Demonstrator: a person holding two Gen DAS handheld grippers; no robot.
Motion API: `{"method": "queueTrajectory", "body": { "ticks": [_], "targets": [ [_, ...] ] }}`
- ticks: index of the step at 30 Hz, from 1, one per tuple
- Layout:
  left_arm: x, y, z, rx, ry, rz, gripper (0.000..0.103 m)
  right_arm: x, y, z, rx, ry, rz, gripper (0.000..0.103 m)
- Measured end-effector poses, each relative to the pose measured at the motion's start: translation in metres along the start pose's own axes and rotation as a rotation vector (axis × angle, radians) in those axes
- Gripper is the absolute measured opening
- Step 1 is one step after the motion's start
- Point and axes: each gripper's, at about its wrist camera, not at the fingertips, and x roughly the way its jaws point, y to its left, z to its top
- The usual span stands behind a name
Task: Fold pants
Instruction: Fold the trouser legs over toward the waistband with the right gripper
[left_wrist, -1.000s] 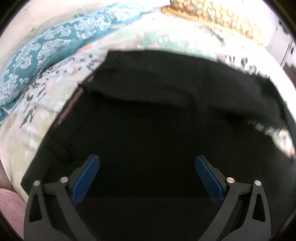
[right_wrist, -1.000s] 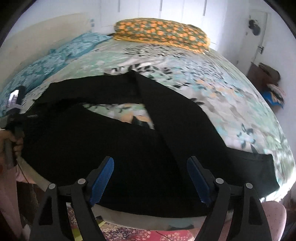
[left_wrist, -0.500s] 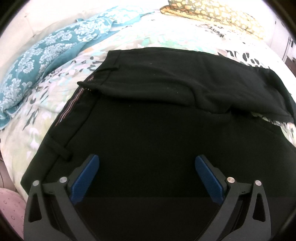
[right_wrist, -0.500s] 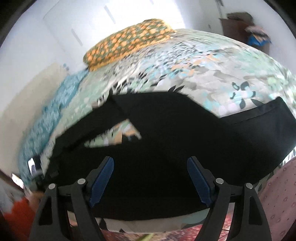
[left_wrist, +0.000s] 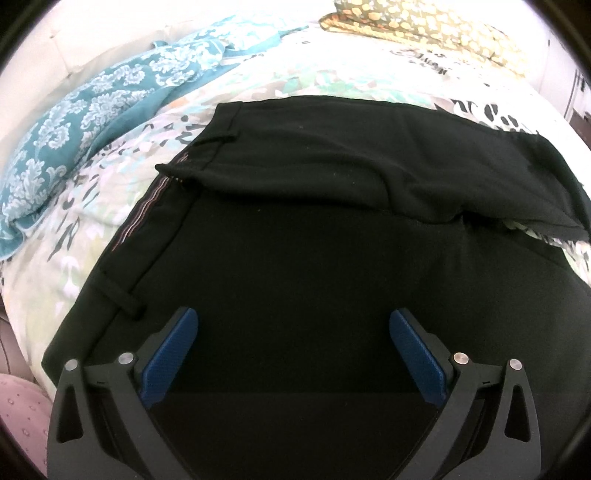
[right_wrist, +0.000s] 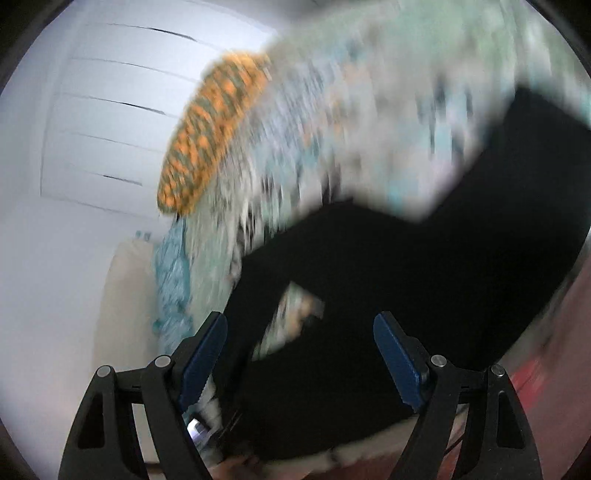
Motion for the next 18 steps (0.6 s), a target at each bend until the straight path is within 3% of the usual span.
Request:
{"method": "queueTrajectory", "body": {
  "ticks": [4,7,13,18],
  "targets": [
    [0.0,-0.001,0.0,0.001,-0.002,0.001,0.103,0.054,-0.01,-0.035,-0.006,0.125,-0.023,0.081],
    [0.0,-0.001,-0.001,0.0,-0.001,0.001,0.103,0.078,-0.029,-0.044,0.011,0.136,-0.107,0.081],
    [0.0,-0.001,0.0,0.001,-0.001,0.001,0.103,0.047,-0.044,-0.023,0.001,-0.082,-0.18,0.081],
    [0.001,-0.001,0.0,0.002,0.0,0.004,0.103,0.031,-0.059,-0.015,0.04,-0.157,-0.232,0.081]
  ]
}}
